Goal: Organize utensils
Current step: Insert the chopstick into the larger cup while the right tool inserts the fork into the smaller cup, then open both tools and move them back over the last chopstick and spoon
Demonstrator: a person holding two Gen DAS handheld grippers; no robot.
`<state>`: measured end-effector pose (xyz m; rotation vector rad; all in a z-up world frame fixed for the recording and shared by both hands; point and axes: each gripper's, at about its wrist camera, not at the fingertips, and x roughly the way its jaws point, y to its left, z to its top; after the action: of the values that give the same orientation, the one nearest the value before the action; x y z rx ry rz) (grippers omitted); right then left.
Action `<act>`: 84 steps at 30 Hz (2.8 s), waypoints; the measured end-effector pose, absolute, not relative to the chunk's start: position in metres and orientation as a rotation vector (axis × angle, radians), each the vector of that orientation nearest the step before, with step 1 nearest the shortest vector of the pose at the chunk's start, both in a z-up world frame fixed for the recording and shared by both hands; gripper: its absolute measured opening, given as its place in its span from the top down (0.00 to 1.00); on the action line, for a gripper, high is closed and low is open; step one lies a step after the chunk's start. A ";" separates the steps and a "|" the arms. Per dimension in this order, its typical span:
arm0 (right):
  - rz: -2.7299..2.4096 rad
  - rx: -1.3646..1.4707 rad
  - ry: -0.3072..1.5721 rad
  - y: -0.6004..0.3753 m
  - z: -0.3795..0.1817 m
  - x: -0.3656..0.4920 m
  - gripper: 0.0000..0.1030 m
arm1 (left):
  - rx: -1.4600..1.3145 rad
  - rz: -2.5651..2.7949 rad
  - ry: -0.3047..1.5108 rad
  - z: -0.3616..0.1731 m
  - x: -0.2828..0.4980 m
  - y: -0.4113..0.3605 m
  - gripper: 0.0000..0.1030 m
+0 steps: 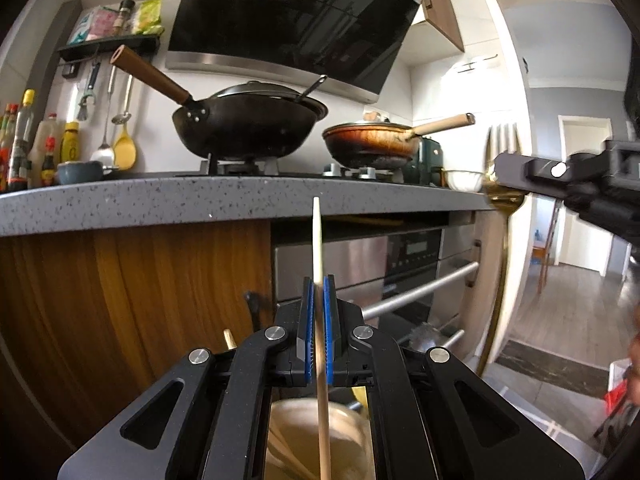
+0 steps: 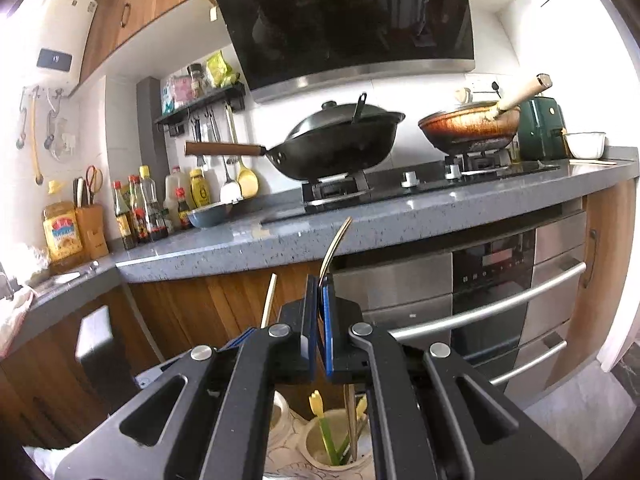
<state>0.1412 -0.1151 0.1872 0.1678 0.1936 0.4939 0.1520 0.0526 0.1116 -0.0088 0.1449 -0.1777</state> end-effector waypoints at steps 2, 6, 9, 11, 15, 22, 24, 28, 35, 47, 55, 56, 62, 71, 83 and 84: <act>0.484 0.163 0.186 -0.116 0.185 0.139 0.98 | -0.019 -0.193 0.159 0.107 0.148 0.054 0.95; 0.500 0.206 0.244 -0.117 0.173 0.151 0.98 | -0.029 -0.210 0.185 0.098 0.143 0.057 0.95; 0.498 0.222 0.253 -0.118 0.171 0.154 0.98 | -0.043 -0.209 0.198 0.094 0.141 0.062 0.95; 0.502 0.226 0.242 -0.118 0.174 0.153 0.98 | -0.049 -0.206 0.202 0.092 0.141 0.064 0.95; 0.508 0.228 0.192 -0.116 0.185 0.146 0.98 | -0.055 -0.209 0.214 0.089 0.143 0.065 0.95; 0.495 0.192 0.225 -0.107 0.171 0.152 0.98 | -0.055 -0.224 0.244 0.081 0.144 0.063 0.95; 0.490 0.202 0.267 -0.107 0.158 0.160 0.98 | -0.054 -0.228 0.254 0.079 0.145 0.063 0.95; 0.483 0.219 0.345 -0.108 0.134 0.172 0.98 | -0.053 -0.237 0.272 0.076 0.145 0.064 0.95; 0.470 0.254 0.397 -0.112 0.110 0.180 0.98 | -0.062 -0.245 0.295 0.074 0.147 0.066 0.95; 0.447 0.256 0.405 -0.113 0.111 0.184 0.97 | -0.053 -0.253 0.335 0.067 0.153 0.064 0.95; 0.451 0.265 0.412 -0.114 0.111 0.183 0.70 | -0.061 -0.262 0.333 0.069 0.151 0.064 0.84; 0.453 0.266 0.412 -0.115 0.112 0.183 0.68 | -0.065 -0.267 0.332 0.069 0.151 0.064 0.84; 0.455 0.279 0.405 -0.126 0.122 0.172 0.58 | -0.063 -0.275 0.328 0.084 0.141 0.058 0.65; 0.429 0.248 0.426 -0.158 0.127 0.131 0.20 | -0.050 -0.269 0.355 0.108 0.108 0.051 0.31; 0.325 0.131 0.598 -0.198 0.057 0.090 0.05 | -0.067 -0.303 0.500 0.077 0.072 0.024 0.11; 0.321 0.131 0.619 -0.200 0.049 0.090 0.05 | -0.059 -0.306 0.512 0.071 0.070 0.020 0.11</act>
<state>0.0902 -0.2004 0.0494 0.1311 0.6193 0.3207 0.0701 0.0197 0.0713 -0.0595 0.5119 -0.3055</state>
